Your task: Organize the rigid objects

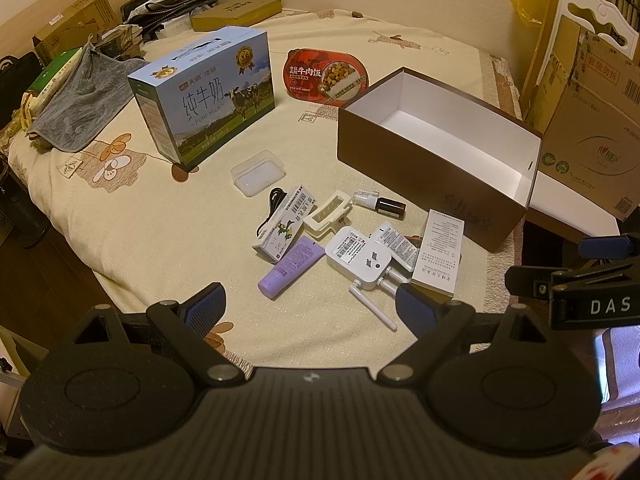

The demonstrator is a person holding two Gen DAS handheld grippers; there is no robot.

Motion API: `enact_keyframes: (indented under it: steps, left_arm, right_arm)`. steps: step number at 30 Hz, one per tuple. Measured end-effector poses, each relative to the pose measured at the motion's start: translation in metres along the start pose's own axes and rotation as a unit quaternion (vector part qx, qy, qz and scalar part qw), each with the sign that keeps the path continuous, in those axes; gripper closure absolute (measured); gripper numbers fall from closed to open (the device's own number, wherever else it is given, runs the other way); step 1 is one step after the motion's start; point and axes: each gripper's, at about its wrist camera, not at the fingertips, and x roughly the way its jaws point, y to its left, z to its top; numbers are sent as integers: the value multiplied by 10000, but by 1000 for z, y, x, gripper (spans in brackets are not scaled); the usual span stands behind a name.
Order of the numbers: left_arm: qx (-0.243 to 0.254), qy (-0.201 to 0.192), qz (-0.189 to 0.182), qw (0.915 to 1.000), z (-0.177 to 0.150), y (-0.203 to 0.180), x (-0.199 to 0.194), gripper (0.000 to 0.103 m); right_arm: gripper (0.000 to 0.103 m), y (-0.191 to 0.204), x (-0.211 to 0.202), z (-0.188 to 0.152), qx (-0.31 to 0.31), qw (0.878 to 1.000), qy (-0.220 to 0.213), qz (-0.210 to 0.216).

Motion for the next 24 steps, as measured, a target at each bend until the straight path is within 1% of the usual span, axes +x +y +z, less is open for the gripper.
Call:
enact_keyframes:
  steps: [20, 24]
  left_arm:
    - [9, 11, 3, 10000, 0, 0, 0, 13]
    - [6, 24, 8, 10000, -5, -7, 5, 13]
  right_arm:
    - [2, -3, 5, 1, 5, 10000, 21, 19]
    - [2, -3, 2, 2, 6, 10000, 24, 20]
